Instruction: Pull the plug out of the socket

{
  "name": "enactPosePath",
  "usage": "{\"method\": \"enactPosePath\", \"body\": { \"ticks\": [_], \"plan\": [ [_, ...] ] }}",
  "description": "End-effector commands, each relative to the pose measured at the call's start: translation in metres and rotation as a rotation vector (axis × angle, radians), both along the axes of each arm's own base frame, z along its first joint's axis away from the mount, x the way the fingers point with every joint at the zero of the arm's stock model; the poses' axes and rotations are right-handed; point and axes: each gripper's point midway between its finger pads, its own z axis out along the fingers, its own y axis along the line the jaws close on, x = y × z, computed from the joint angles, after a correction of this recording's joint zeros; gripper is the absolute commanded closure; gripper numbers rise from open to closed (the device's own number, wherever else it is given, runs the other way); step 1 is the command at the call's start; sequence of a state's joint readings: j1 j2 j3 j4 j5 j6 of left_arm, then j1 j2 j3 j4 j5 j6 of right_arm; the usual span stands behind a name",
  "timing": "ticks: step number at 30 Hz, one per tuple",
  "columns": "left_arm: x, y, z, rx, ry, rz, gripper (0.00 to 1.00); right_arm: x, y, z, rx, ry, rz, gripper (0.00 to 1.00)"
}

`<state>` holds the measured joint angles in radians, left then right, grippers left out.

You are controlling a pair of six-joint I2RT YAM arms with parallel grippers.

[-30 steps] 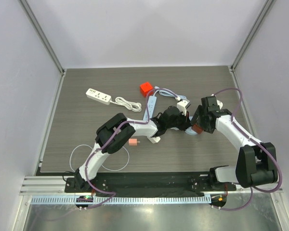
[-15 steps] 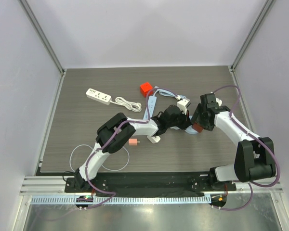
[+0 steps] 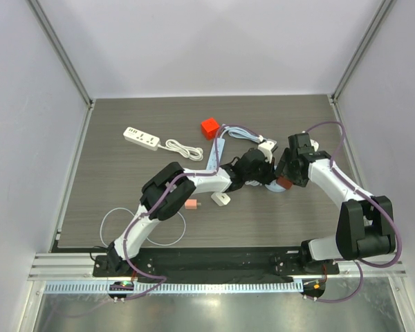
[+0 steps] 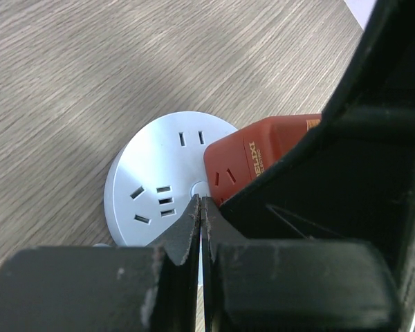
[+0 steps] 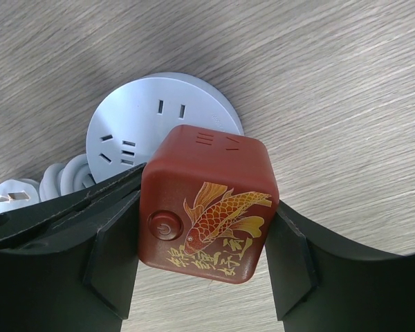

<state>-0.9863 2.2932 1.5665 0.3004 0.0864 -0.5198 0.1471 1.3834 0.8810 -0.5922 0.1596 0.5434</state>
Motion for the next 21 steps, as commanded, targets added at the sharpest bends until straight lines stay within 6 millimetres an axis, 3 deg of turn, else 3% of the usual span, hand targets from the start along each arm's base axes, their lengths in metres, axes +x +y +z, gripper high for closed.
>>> {"method": "enactPosePath", "body": {
  "ticks": [1,7,17,21],
  "plan": [
    [-0.013,0.026,-0.080,0.211,0.105,0.012,1.00,0.025,0.016,0.040,0.065,-0.129,0.045,0.99],
    [-0.013,0.028,-0.087,0.231,0.119,0.020,1.00,0.032,0.015,0.066,0.088,-0.195,0.037,0.99],
    [-0.010,0.029,-0.088,0.238,0.103,0.029,1.00,0.043,0.016,0.085,0.116,-0.210,0.054,0.99],
    [-0.010,0.027,-0.085,0.239,0.089,0.027,1.00,0.038,0.010,0.084,0.084,-0.199,0.053,0.99]
  ]
}}
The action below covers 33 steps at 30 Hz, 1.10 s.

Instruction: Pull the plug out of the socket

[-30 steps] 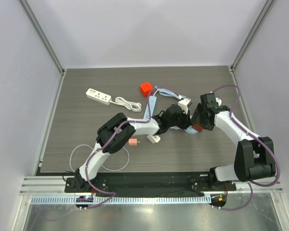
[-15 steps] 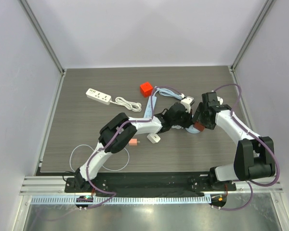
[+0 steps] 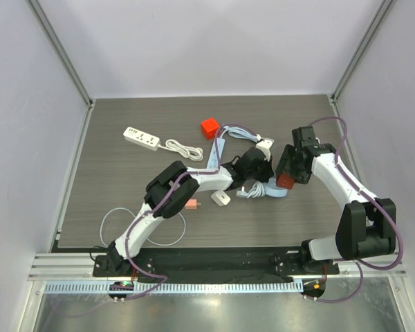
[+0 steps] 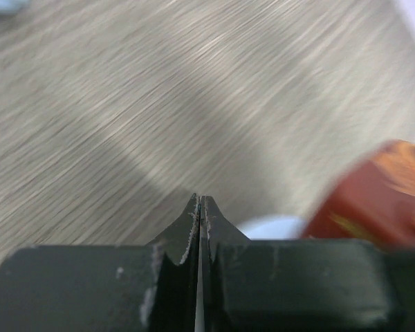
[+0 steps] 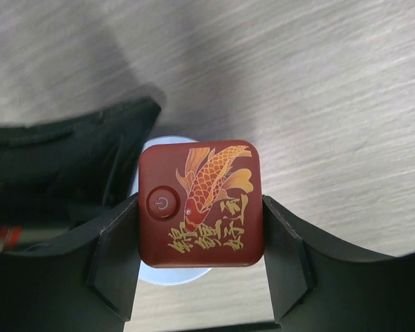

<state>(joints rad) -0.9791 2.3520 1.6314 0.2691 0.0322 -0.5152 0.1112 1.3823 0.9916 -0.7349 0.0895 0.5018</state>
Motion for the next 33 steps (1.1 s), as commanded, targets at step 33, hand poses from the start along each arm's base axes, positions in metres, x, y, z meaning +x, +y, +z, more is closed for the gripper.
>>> {"method": "enactPosePath", "body": {
  "ticks": [33],
  "plan": [
    [-0.062,-0.003,0.058,-0.159,-0.124,-0.283,0.82,0.028,-0.014,0.051,-0.065,-0.645,-0.131,0.99]
  ]
}}
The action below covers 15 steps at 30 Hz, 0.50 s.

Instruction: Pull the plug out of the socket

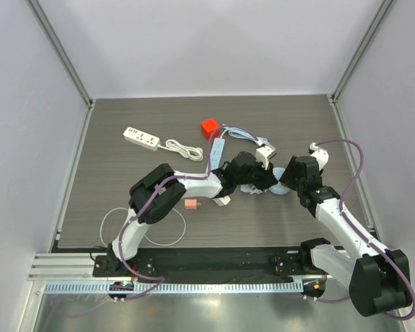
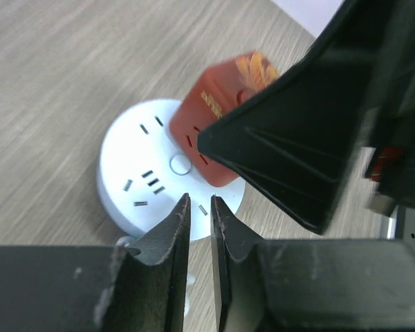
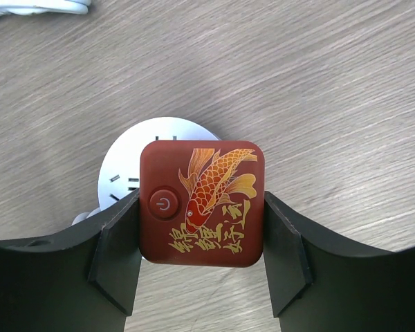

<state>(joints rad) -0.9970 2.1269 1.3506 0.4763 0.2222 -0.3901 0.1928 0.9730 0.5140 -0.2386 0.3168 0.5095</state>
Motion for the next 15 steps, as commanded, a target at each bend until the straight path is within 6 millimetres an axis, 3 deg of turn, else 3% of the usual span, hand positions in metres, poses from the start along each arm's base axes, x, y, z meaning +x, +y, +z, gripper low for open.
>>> {"method": "enactPosePath", "body": {
  "ticks": [1,5,6,8,9,10,15],
  "plan": [
    [-0.006,-0.020,-0.003,-0.033,0.013,-0.046,0.83,0.036,0.004,0.056,0.053,-0.205,-0.041,0.99],
    [0.012,-0.022,-0.037,0.050,0.045,0.045,0.86,0.039,0.011,0.068,0.102,-0.235,-0.037,0.99],
    [0.017,-0.025,-0.058,0.107,0.074,0.058,0.87,0.039,0.011,0.069,0.107,-0.239,-0.038,0.99],
    [0.025,-0.024,-0.081,0.178,0.095,0.101,0.89,0.041,0.012,0.077,0.115,-0.252,-0.043,0.99],
    [0.030,-0.027,-0.083,0.196,0.107,0.115,0.90,0.042,0.012,0.080,0.117,-0.257,-0.045,0.99],
    [0.032,-0.025,-0.103,0.224,0.129,0.125,0.90,0.043,0.012,0.083,0.119,-0.258,-0.048,0.99],
    [0.039,-0.021,-0.111,0.234,0.167,0.155,0.94,0.048,0.009,0.107,0.109,-0.291,-0.054,0.99]
  ]
}}
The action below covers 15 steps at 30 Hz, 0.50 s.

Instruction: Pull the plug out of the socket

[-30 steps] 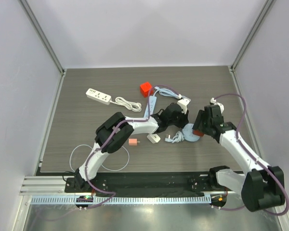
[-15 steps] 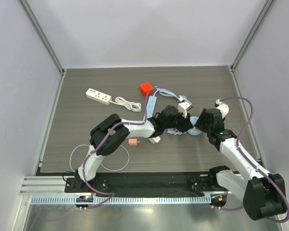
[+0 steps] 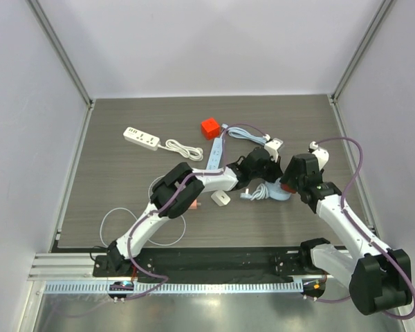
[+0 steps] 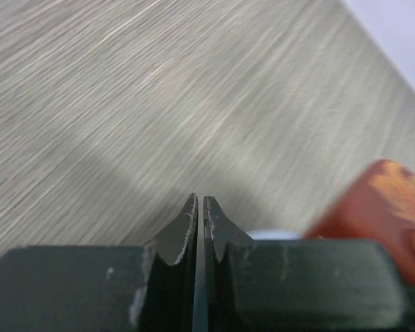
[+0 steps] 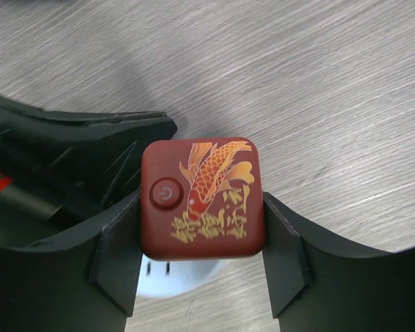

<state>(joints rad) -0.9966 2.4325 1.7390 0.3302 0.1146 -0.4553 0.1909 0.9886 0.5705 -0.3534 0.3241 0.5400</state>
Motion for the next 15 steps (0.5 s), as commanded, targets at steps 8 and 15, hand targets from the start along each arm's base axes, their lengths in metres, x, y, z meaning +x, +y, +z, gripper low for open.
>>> {"method": "enactPosePath", "body": {
  "ticks": [8,15],
  "plan": [
    [-0.008,0.030,0.012,0.053,0.026,-0.004,0.87,0.052,0.006,0.083,0.048,-0.300,-0.030,0.99],
    [0.008,0.055,0.085,-0.022,-0.101,-0.031,0.68,0.028,0.006,0.057,0.055,-0.279,-0.008,0.99]
  ]
}}
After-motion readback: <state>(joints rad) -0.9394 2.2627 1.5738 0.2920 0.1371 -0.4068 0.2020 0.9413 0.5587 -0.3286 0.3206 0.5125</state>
